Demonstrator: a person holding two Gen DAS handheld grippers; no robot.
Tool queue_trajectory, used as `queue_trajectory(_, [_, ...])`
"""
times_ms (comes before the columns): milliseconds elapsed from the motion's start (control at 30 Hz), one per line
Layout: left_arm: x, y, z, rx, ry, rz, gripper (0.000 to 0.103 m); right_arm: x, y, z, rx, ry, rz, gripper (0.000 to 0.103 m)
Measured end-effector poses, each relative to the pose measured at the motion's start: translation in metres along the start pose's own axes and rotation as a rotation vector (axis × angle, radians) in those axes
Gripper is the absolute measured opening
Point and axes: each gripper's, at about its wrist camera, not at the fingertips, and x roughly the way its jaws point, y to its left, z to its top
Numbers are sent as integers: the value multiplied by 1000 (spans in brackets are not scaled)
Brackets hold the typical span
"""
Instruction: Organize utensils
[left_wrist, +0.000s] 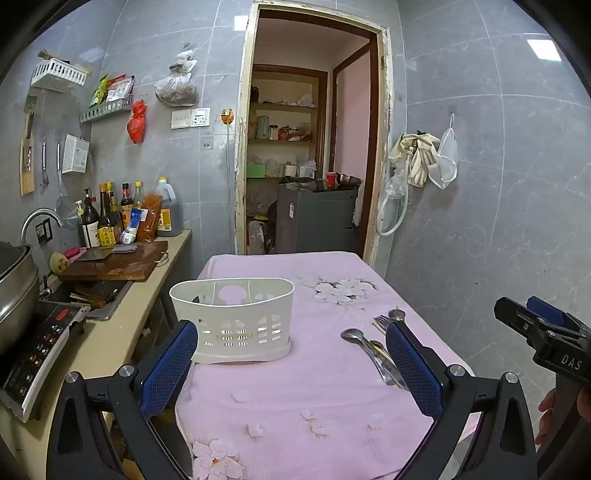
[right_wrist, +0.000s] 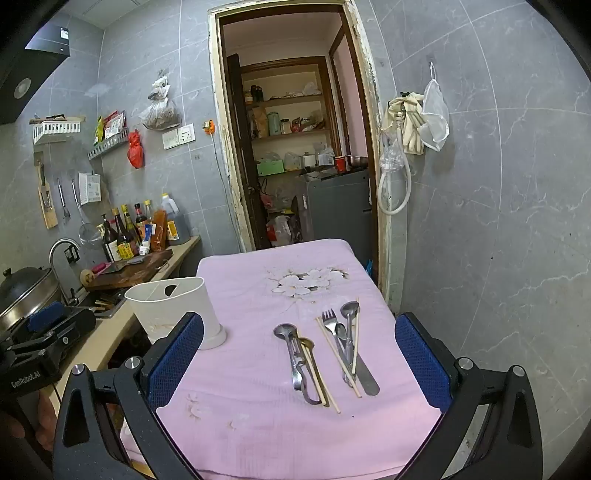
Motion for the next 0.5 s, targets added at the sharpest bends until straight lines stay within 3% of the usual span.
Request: queue_trajectory(500, [0,0,0,-1,-1,3,103,2,0,-1,3,4,3,102])
